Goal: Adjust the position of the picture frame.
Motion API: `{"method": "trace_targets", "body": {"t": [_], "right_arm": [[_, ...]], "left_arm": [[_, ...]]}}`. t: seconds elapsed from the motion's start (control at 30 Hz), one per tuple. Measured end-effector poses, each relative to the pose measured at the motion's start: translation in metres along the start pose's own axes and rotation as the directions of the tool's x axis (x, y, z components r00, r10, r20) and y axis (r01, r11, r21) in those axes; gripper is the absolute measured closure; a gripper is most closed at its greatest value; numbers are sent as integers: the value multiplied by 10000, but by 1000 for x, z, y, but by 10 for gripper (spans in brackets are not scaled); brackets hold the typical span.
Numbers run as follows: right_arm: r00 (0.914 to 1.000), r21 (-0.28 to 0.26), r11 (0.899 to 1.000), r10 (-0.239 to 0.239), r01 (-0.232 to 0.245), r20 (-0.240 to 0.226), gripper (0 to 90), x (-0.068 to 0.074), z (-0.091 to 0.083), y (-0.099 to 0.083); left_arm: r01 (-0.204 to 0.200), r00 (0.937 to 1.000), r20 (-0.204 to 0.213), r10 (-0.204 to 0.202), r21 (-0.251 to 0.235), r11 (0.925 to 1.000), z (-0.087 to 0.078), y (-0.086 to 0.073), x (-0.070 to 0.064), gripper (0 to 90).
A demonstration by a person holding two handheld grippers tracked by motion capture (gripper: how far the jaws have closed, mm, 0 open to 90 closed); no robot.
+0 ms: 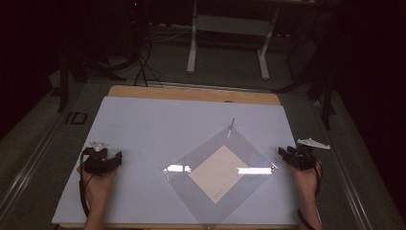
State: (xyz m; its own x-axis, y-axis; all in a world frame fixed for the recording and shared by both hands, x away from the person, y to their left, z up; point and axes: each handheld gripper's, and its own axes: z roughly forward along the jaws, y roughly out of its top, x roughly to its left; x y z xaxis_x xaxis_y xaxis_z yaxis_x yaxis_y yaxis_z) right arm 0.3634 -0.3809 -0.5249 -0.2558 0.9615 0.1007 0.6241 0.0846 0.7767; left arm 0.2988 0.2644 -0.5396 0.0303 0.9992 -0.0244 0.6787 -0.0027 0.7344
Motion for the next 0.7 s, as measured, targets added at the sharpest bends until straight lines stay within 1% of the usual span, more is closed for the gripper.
{"method": "trace_targets", "body": {"t": [0.07,0.1,0.13,0.17,0.2,0.23,0.27,0.3,0.33,0.37,0.43,0.47,0.5,0.57,0.6,0.63,0.67,0.7], "right_arm": [[9997,-142,9999,-10,7,-238,528,1,-4,1],[9995,-199,9998,-104,98,-302,525,2,-6,1],[9991,-186,9995,-249,243,-332,513,4,-7,1],[9991,-186,9995,-249,243,-332,513,4,-7,1],[9986,-139,9992,-392,387,-363,513,6,-7,1],[9970,-152,9979,-640,634,-428,513,10,-9,1],[9965,-176,9979,-634,625,-547,524,11,-9,2],[9965,-176,9979,-634,625,-547,524,11,-9,2],[9958,-177,9981,-602,591,-692,538,14,-8,3],[9957,-139,9982,-589,580,-718,542,15,-8,3],[9943,-107,9972,-744,738,-765,551,19,-6,4],[9943,-107,9972,-744,738,-765,551,19,-6,4],[9927,-78,9955,-952,949,-742,550,24,-4,5],[9920,-84,9953,-969,965,-807,547,26,-3,6],[9909,-98,9953,-964,959,-937,545,28,-2,6],[9909,-98,9953,-964,959,-937,545,28,-2,6],[9894,-104,9951,-993,988,-1056,545,31,0,8],[9871,-111,9935,-1141,1136,-1121,545,34,1,10]], "left_arm": [[-111,9998,191,113,-135,9998,-2,1,-3,451],[-199,9995,234,204,-196,9996,-4,2,-4,450],[-265,9991,321,273,-251,9993,-5,2,-6,450],[-265,9991,321,273,-251,9993,-5,2,-6,439],[-265,9991,321,273,-251,9993,-5,2,-6,439],[-523,9960,709,547,-360,9980,-8,2,-9,438],[-647,9945,797,681,-451,9969,-8,1,-10,438],[-647,9945,797,681,-451,9969,-8,1,-10,440],[-847,9930,783,888,-545,9949,-10,1,-11,450],[-852,9921,874,905,-632,9944,-10,1,-11,461],[-810,9907,1034,881,-708,9942,-10,1,-12,467],[-810,9907,1034,881,-708,9942,-10,1,-12,468],[-871,9885,1179,949,-699,9937,-10,0,-13,468],[-875,9879,1223,958,-722,9935,-10,0,-15,468],[-784,9867,1360,886,-785,9938,-11,0,-17,468],[-784,9867,1360,886,-785,9938,-11,0,-17,471],[-704,9840,1577,827,-820,9941,-13,0,-18,471],[-627,9816,1744,774,-878,9942,-15,0,-19,476]]}}
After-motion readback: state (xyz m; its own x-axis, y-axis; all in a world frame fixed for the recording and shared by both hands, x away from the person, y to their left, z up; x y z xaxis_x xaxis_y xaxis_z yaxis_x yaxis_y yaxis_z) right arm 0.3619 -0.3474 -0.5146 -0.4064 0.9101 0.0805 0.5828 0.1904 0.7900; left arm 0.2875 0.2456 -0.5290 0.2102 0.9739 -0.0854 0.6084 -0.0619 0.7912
